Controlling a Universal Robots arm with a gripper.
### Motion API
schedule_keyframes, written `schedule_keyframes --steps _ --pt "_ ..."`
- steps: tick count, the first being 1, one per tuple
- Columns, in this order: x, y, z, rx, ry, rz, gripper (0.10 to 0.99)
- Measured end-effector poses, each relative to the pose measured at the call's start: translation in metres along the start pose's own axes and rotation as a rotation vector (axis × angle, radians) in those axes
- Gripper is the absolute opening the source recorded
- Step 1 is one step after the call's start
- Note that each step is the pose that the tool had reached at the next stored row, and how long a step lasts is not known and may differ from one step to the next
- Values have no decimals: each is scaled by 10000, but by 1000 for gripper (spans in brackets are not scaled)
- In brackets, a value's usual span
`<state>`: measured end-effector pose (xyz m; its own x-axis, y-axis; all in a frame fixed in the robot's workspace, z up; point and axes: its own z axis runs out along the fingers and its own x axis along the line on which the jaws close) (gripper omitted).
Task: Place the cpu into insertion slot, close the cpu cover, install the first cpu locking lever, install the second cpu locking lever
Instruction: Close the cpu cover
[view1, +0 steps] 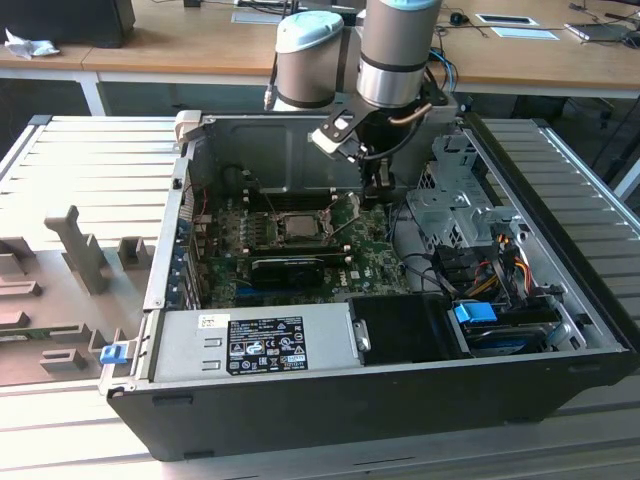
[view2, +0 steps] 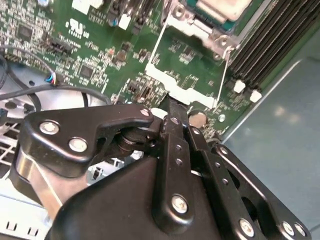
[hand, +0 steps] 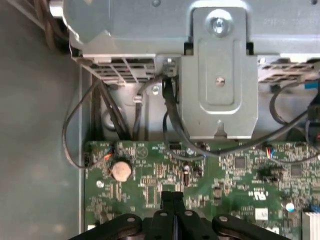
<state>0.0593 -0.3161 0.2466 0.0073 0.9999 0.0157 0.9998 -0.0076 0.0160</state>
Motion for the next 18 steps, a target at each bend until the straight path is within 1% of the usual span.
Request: schedule_keyframes --steps 1,2,6,7,10,12,13,14,18 --pt "1 -28 -8 70 2 -1 106" --pt "0 -86 -10 72 0 -1 106" --pt "-2 -248 -13 71 0 -1 106" --pt "-2 -302 -14 70 0 -2 106" --pt "-3 -432 -16 61 -1 -2 106" --pt "-4 -532 -15 42 2 -1 106" --pt "-4 -590 -1 27 1 -1 106" --pt "-4 -617 28 20 1 0 106" --pt "1 -653 120 18 1 -4 106"
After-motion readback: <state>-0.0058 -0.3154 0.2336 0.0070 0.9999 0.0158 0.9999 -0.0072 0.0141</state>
